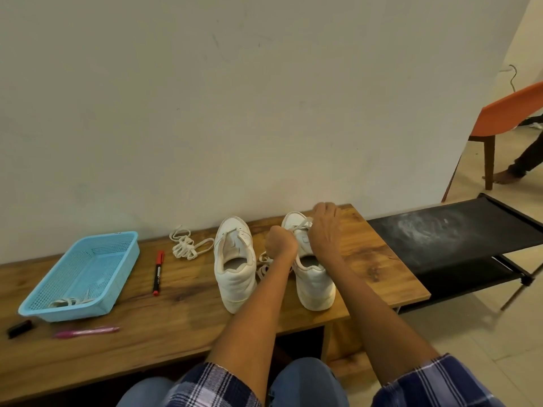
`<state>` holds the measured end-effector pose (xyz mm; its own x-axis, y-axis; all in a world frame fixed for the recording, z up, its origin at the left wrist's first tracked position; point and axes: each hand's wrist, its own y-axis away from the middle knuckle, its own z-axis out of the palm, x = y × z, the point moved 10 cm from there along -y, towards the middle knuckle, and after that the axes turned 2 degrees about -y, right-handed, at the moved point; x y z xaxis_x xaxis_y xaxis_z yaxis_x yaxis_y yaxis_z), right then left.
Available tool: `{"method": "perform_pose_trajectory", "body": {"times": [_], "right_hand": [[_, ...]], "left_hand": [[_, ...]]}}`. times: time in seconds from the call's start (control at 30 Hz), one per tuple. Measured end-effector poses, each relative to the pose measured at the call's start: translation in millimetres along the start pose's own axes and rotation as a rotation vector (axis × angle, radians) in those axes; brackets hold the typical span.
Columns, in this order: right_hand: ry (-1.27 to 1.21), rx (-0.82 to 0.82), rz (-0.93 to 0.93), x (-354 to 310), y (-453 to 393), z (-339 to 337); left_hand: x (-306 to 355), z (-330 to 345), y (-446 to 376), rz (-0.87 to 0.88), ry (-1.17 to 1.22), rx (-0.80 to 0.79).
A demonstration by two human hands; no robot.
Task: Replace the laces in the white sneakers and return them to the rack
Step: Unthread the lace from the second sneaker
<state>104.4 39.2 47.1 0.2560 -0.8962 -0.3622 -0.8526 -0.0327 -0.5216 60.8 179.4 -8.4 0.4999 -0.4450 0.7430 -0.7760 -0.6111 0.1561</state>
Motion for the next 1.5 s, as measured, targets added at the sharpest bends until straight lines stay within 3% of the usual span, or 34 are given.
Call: {"method": "perform_pose_trajectory", "body": {"times": [0.13,0.2,0.37,0.43,0.5,0.67,0.73,0.8,0.83,0.9,1.03,1.1,1.13,1.23,1.3,1.37,1.43,1.5], "right_hand": [[0.142,-0.264,-0.249,-22.5,2.4,36.6],[0.18,-0.319,-0.314,-28.0,4.7,44.4],[-0.074,0.011,0.101,15.7,-1.4,4.3],[-0.119,-0.016,0.024,8.0,-0.6,4.6],[-0.136,-0.147,-0.13,-10.0,3.1,14.1],[0.192,-0.348,-0.303,-25.7,9.8,37.3],[0.07,-0.266,-0.236,-20.7,5.2,28.8],[-0.131,-0.03,-0.025,0.6,-0.2,4.4],[-0.169,0.076,0.048,8.5,0.7,-7.2],[-0.115,0.124,0.055,8.2,2.1,-12.9],[0.142,-0.307,-0.222,-22.7,6.1,33.7],[0.166,-0.364,-0.29,-26.7,7.4,39.6],[0.099,-0.31,-0.238,-23.2,4.8,34.2],[-0.118,0.103,0.07,7.5,2.0,-9.3],[-0.11,0.232,0.1,15.8,5.3,-21.8],[-0.044,0.07,-0.022,2.7,0.4,-1.8],[0.056,-0.249,-0.155,-15.9,2.9,32.4],[0.108,-0.366,-0.232,-21.0,5.8,46.1]], "left_hand": [[0.4,2.3,2.3,-0.004,0.01,-0.007],[-0.2,0.5,2.6,-0.014,0.01,0.0],[0.4,-3.7,7.0,-0.043,-0.005,0.015],[0.3,-4.2,8.2,-0.047,-0.006,0.013],[0.8,-3.1,8.2,-0.037,-0.007,0.008],[0.8,-2.8,7.8,-0.03,0.004,0.004],[1.7,-2.4,8.7,-0.027,0.004,-0.008],[0.9,-2.9,7.5,-0.032,0.0,-0.009],[0.5,-4.0,7.4,-0.038,-0.002,-0.006],[0.1,-5.0,7.8,-0.043,-0.008,-0.001],[1.4,-4.0,9.1,-0.028,-0.004,0.002],[1.9,-4.0,8.5,-0.018,-0.008,0.007],[1.4,-4.3,8.2,-0.021,-0.01,0.007],[-0.6,-5.7,8.0,-0.043,-0.014,0.01],[-0.6,-5.1,7.9,-0.041,-0.015,0.008],[0.0,-4.6,9.3,-0.037,-0.019,0.007],[1.3,-5.7,9.4,-0.026,-0.023,0.012],[2.5,-5.9,9.2,-0.017,-0.017,0.011]]}}
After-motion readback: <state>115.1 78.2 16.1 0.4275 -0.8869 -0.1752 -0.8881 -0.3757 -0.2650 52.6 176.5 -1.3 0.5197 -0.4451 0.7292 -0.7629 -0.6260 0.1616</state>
